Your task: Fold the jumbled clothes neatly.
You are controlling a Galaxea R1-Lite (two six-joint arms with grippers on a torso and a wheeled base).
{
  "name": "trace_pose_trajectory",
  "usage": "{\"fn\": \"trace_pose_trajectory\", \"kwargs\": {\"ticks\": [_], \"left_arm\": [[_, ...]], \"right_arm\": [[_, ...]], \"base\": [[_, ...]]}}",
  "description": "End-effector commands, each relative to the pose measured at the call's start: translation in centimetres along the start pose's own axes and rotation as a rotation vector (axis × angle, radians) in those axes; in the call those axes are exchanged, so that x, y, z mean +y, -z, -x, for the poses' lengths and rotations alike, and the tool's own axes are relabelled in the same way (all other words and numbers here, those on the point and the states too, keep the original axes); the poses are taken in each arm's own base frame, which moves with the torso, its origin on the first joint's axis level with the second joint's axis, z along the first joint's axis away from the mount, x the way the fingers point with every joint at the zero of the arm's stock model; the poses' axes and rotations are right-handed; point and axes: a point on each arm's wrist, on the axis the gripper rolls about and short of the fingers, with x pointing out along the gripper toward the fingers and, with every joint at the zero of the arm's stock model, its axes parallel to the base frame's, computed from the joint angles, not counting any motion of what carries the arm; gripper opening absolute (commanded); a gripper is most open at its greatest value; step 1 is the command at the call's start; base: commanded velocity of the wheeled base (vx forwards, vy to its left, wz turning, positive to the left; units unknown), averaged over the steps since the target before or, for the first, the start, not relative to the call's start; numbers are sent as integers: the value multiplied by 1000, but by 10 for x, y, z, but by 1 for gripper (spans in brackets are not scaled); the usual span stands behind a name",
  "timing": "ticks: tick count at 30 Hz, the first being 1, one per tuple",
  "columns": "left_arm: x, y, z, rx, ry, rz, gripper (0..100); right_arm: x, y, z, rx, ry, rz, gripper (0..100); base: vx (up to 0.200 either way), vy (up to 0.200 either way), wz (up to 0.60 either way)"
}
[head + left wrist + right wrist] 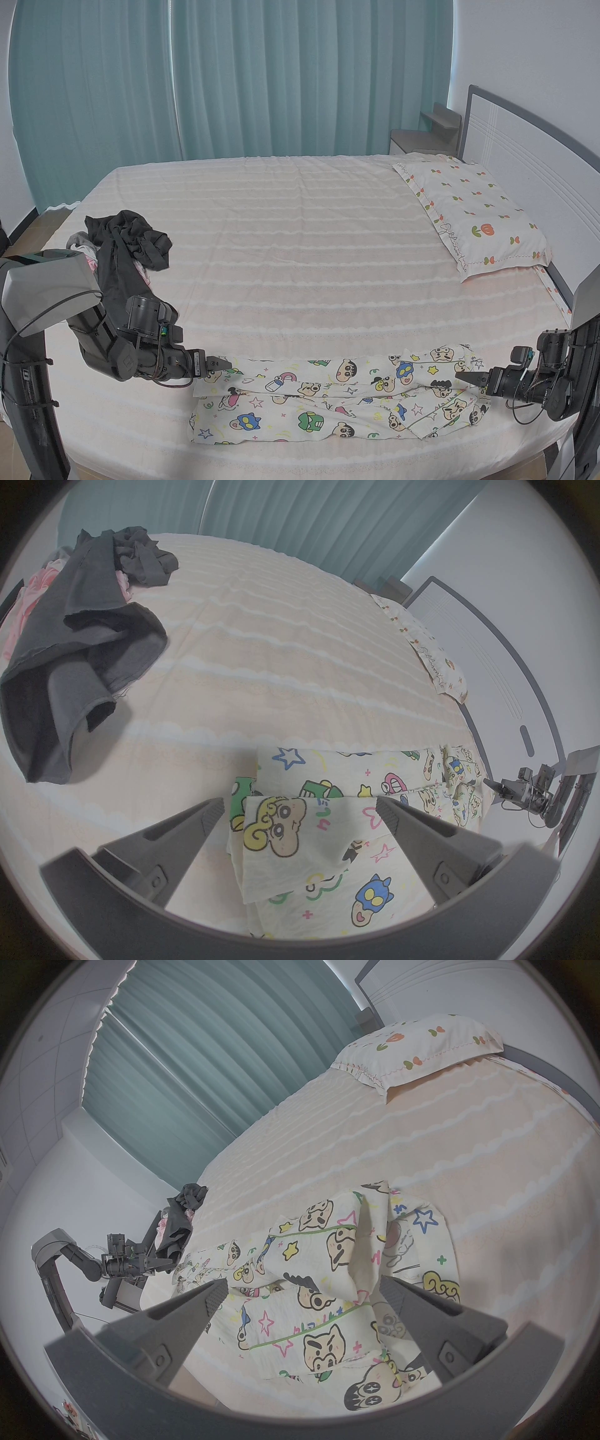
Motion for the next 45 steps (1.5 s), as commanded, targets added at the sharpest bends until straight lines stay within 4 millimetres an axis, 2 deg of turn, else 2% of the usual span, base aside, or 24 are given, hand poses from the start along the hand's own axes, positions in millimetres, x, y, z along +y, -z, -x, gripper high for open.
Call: {"fn": "trace_pose_trajectory", "kwargs": {"ticks": [1, 18, 19, 23, 31, 37, 45], "left_arm": [[1, 5, -9, 20, 1, -2, 100], [-9, 10, -21, 16, 29, -23, 100], [-9, 10, -21, 16, 29, -25, 0], [-8, 10, -20, 15, 24, -22, 0], [-4, 9, -6, -3, 4, -5, 0], [-14, -6, 7, -76, 24, 9, 0], [-24, -17, 7, -182, 62, -35, 0]], "right_arm": [[0, -1, 0, -11, -3, 7, 100], [-1, -1, -1, -8, -3, 5, 100], [-1, -1, -2, -7, -4, 6, 100], [0, 0, -1, -6, -3, 5, 100], [0, 0, -1, -4, -4, 7, 100], [0, 0, -2, -5, -4, 7, 100], [0, 0, -2, -4, -4, 7, 100]], "base": [[0, 0, 0], [0, 0, 0], [0, 0, 0], [0, 0, 0], [0, 0, 0], [0, 0, 0], [0, 0, 0]]}}
